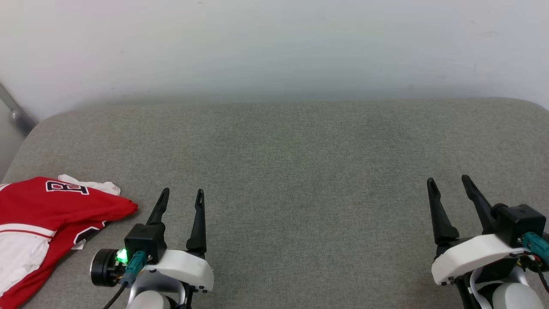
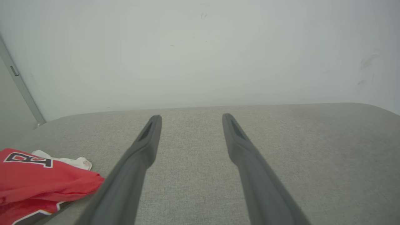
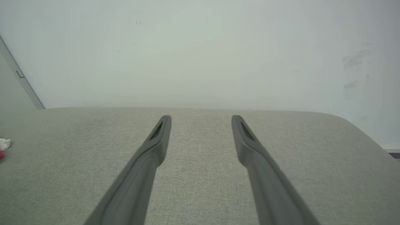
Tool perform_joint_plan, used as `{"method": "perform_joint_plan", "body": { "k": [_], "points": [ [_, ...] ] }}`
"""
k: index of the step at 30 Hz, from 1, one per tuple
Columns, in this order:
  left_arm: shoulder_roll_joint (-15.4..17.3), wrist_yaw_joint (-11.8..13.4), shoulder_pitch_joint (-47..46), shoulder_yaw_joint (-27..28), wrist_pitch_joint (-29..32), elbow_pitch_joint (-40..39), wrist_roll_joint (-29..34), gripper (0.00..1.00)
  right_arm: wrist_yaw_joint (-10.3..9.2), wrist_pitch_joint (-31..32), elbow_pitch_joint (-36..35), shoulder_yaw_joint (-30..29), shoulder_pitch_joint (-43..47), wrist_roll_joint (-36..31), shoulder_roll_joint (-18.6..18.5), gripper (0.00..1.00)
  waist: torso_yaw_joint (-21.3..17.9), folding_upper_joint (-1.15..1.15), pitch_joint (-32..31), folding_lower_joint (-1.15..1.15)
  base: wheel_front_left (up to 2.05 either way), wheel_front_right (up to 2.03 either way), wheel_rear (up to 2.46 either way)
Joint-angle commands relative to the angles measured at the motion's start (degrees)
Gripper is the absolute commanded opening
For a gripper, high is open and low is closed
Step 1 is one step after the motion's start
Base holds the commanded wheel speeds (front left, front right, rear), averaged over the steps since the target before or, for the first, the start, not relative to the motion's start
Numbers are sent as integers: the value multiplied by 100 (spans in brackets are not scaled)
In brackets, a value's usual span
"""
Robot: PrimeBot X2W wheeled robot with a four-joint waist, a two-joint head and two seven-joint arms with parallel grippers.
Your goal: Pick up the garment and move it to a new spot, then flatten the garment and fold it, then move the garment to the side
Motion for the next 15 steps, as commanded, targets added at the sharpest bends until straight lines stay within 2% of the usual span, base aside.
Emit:
{"method": "perform_joint_plan", "body": {
  "k": [1,15],
  "points": [
    [7,30,-73,16,-45,0,93,100,0,-52,-47,-9,58,-131,25,100,3,0,-3,0,0,0,0],
    [-99,21,-10,103,-195,36,563,100,-1,-174,-73,-66,79,-429,41,100,40,0,-2,0,0,0,0]
  ]
}}
